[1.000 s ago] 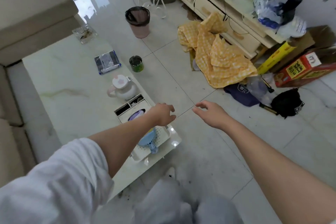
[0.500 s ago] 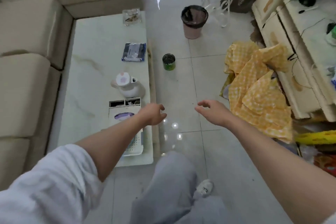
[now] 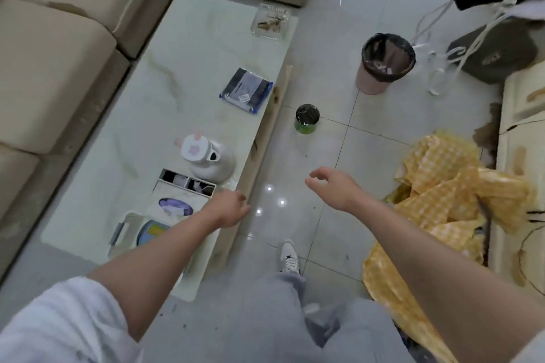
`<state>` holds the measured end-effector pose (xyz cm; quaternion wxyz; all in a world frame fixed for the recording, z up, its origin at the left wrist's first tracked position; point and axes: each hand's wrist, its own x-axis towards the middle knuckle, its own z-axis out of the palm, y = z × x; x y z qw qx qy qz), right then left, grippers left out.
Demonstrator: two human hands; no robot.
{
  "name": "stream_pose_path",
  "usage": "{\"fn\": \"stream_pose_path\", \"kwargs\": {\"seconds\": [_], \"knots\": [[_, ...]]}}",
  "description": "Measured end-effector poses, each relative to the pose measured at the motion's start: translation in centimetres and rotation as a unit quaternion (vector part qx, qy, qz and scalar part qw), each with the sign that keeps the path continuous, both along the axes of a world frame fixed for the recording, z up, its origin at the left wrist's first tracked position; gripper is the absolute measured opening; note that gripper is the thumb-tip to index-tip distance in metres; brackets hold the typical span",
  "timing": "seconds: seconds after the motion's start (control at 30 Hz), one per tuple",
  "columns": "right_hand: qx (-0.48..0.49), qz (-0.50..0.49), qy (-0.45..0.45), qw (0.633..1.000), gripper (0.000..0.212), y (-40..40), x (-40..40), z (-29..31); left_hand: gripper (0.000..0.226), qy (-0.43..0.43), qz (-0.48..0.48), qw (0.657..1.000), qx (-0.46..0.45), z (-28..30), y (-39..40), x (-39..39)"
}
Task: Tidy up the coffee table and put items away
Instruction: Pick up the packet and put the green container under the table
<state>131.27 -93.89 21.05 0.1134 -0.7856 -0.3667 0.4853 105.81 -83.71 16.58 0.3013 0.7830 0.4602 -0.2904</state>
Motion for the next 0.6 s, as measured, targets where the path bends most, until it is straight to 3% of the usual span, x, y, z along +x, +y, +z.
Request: {"fn": "stream_pose_path", "kwargs": {"seconds": [0.33,0.6], "knots": [[-0.011,0.113,0.022,0.993,0.05,10.1,9.6,-4.1,0.057,-0.014,0.144,0.989,-0.011,-2.2,5.4,8.3],[-0.006,0.242,-0.01,0.97,0.051,23.8,19.4,-12.6,0.069,-0.023,0.277,0.96,0.029,-10.3,13.7,18.6]]}}
